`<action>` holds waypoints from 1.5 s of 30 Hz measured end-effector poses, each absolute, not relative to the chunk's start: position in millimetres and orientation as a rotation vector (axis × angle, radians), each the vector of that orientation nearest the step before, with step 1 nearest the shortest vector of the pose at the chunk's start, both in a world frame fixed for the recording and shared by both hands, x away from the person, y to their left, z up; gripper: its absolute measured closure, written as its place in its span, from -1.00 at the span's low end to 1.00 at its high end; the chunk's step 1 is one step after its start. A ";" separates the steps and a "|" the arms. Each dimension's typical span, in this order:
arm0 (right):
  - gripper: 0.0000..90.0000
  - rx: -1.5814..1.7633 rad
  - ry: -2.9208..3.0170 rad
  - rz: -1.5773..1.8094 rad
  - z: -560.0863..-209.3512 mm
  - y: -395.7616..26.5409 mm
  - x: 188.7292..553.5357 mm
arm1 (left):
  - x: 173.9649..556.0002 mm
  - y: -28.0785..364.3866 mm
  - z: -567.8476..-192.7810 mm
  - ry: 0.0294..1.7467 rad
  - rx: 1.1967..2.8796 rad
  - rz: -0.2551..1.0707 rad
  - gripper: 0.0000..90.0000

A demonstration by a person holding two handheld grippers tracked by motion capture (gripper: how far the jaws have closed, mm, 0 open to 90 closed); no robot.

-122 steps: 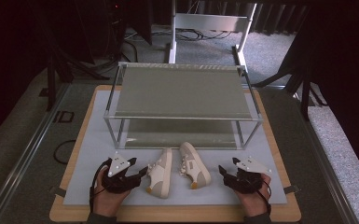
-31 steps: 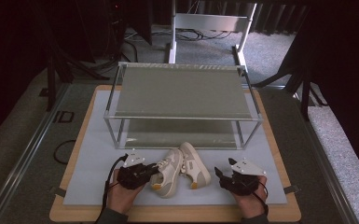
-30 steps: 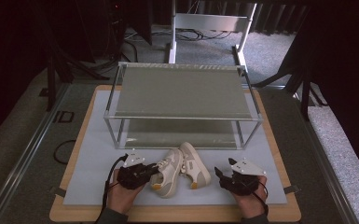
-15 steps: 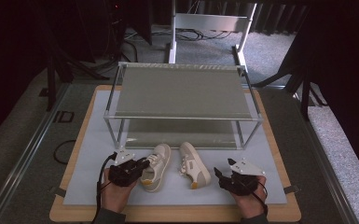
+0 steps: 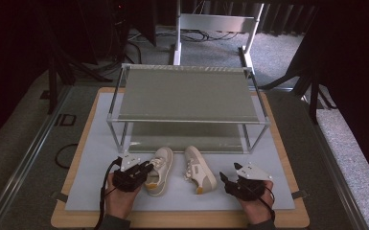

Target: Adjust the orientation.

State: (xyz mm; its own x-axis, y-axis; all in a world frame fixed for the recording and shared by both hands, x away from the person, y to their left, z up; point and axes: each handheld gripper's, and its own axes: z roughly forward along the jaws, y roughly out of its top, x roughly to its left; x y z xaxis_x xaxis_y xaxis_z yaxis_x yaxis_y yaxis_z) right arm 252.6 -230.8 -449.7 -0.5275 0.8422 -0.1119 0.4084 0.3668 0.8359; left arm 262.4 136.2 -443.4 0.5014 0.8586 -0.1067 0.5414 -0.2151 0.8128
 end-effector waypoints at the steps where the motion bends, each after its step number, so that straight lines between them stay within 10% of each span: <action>1: -0.18 1.079 2.097 1.064 -449.5 -230.6 252.5 | 263.2 136.5 -443.6 1.153 1.895 0.459 0.75; 15: -0.18 1.051 2.093 1.089 -443.1 -225.1 250.4 | 259.1 148.9 -434.5 1.061 1.752 0.374 0.18; 45: 0.12 0.802 2.235 1.179 -419.0 -170.4 255.3 | 258.7 144.8 -439.0 1.032 1.771 0.342 0.16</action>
State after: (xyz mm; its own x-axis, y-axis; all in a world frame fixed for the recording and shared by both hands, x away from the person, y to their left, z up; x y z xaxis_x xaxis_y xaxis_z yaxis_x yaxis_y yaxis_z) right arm 255.3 -170.4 -419.0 -0.7097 0.6896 -0.1440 0.2707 0.4557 0.8480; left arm 258.7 144.8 -439.0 0.5934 0.7727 -0.2254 0.4846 -0.1193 0.8665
